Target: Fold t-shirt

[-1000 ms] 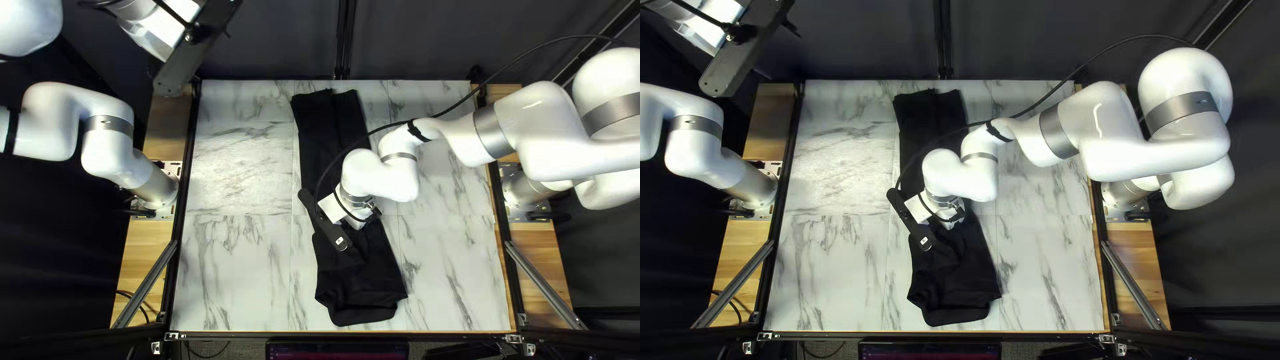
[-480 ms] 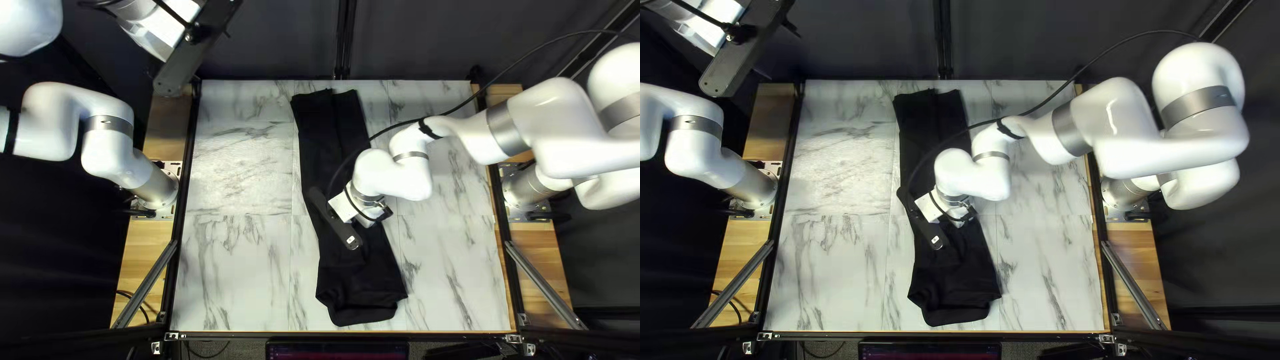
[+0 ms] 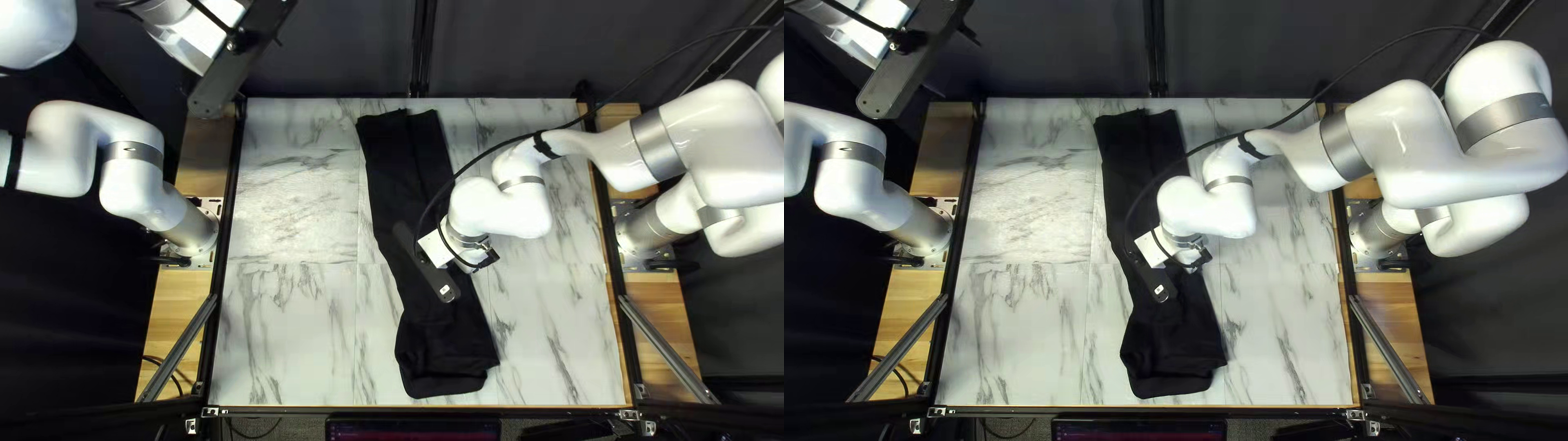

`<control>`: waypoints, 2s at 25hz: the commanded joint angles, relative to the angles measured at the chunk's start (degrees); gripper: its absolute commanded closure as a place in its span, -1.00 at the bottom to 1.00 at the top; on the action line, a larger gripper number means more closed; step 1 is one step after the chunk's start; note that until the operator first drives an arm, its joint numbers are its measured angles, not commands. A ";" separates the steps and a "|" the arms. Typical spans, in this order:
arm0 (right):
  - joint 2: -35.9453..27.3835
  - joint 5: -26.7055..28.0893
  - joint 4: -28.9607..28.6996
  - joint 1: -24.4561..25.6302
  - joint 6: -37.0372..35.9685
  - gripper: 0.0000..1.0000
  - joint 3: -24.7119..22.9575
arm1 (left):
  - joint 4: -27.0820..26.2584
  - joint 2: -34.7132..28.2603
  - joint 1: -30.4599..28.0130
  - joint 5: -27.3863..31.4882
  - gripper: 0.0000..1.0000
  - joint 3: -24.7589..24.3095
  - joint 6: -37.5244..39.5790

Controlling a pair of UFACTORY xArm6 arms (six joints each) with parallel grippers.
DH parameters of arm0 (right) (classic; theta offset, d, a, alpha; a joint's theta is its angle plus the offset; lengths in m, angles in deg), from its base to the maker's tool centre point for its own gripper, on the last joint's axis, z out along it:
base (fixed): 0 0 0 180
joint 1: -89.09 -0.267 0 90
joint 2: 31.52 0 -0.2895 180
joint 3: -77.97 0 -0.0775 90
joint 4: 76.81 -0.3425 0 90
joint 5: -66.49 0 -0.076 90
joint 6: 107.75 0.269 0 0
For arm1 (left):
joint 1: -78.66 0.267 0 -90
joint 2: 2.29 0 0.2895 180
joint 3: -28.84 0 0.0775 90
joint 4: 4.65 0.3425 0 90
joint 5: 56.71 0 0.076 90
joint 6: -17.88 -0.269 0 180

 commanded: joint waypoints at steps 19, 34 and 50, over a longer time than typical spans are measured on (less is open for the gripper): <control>-1.47 -2.51 10.66 -21.15 40.85 -1.00 4.43 | 0.00 0.00 0.00 0.00 -1.00 0.00 0.00; 14.44 -4.53 14.48 -20.06 43.34 -1.00 23.23 | 0.00 0.00 0.00 0.00 -1.00 0.00 0.00; 30.50 7.58 19.86 -20.83 41.14 -1.00 43.78 | 0.00 0.00 0.00 0.00 -1.00 0.00 0.00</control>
